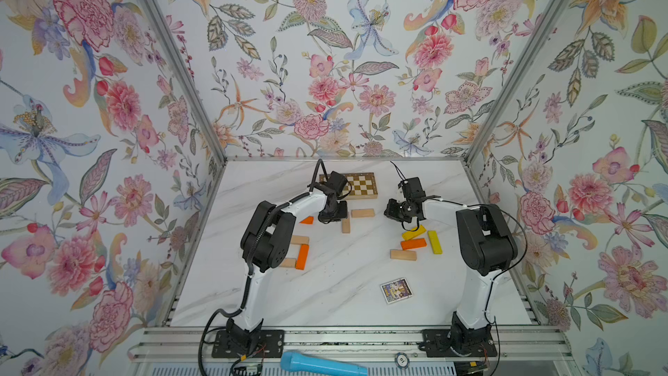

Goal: Assemble the number 6 with building blocks
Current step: Adjust the building block at the center of the board.

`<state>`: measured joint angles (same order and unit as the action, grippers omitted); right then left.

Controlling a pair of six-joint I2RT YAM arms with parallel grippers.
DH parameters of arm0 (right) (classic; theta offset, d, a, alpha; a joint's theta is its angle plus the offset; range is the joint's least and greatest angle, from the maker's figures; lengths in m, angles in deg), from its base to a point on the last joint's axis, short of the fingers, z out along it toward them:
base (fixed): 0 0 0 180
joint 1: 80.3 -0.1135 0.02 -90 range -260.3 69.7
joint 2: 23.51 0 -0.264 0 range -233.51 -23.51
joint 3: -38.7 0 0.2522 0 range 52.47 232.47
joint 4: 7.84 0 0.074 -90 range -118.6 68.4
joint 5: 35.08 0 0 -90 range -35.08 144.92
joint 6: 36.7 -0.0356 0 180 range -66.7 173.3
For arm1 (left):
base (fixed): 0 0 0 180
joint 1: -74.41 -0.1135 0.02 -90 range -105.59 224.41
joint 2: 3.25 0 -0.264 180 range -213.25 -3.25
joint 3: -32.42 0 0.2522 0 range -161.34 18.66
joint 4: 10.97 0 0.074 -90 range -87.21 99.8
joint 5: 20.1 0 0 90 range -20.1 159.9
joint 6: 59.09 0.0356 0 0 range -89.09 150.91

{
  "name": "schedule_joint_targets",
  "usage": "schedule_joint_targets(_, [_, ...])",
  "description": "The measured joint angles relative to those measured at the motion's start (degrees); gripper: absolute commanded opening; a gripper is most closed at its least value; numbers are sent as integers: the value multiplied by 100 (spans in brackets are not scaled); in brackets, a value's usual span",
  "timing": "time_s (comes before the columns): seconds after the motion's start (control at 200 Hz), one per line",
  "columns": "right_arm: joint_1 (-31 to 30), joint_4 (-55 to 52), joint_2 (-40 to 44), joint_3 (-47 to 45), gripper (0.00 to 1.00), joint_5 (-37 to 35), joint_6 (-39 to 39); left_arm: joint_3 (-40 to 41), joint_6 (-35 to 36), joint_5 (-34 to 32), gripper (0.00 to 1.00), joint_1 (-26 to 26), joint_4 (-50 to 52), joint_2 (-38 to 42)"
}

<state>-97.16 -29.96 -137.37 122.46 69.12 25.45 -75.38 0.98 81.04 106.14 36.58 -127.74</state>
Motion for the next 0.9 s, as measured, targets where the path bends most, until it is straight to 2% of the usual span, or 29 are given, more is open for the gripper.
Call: schedule_joint_targets(0.901, [-490,-251,-337,535,21,-227,356,0,-256,216,2,-20,-216,-157])
